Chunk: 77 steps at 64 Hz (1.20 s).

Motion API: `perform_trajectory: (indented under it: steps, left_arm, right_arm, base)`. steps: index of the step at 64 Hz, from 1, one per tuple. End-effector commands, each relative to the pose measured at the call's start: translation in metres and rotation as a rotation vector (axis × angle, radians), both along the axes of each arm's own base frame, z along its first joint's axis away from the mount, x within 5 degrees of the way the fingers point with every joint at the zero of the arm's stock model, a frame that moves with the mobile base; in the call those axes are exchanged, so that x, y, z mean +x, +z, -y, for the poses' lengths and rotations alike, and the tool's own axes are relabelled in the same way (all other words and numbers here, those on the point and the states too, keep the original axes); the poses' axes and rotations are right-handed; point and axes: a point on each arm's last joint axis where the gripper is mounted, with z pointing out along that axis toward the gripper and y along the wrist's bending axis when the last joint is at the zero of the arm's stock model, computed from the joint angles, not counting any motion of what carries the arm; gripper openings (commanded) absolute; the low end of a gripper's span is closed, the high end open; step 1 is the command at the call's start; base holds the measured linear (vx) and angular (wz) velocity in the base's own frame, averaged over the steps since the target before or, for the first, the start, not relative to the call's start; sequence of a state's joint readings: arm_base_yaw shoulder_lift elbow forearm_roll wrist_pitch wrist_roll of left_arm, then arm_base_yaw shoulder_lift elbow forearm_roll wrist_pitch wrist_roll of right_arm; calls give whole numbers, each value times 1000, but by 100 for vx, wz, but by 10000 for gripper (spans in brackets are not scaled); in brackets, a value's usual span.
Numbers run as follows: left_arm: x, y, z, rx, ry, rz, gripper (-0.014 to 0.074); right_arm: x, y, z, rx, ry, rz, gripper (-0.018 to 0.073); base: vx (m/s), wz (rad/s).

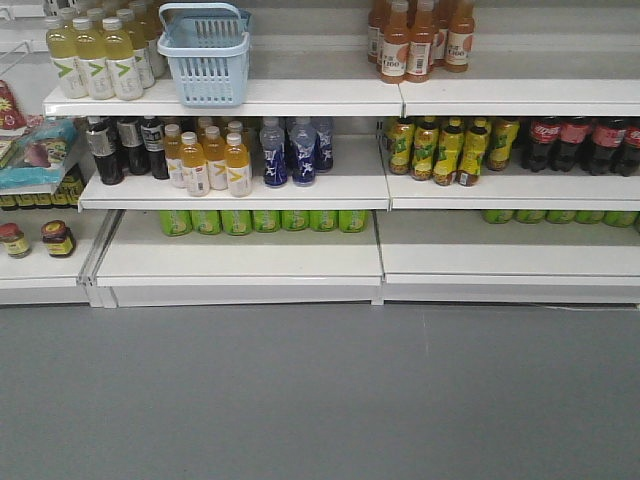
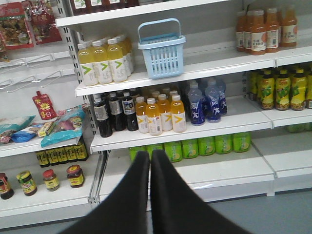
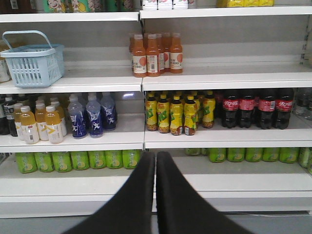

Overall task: Place coke in basket with both arms
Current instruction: 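Drive the base toward the shelf holding the light-blue basket, then approach the shelf and stop in front of the light-blue basket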

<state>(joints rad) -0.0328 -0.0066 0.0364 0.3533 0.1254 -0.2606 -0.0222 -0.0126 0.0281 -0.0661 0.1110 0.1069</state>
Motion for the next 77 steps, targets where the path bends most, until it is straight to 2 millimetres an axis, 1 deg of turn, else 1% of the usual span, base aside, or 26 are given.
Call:
perform_trajectory:
  steps: [1, 19, 77]
  left_arm:
    - [-1, 5, 2, -16, -27, 75, -6]
    - [-1, 5, 2, -16, -27, 75, -6]
    - [-1, 5, 2, -16, -27, 75, -6]
  right_arm:
    - [0, 3, 0, -11, -2, 76, -4]
    - [0, 3, 0, -11, -2, 76, -4]
    - [0, 3, 0, -11, -2, 76, -4]
  base:
    - [13, 19]
    - [15, 12]
    - [19, 1]
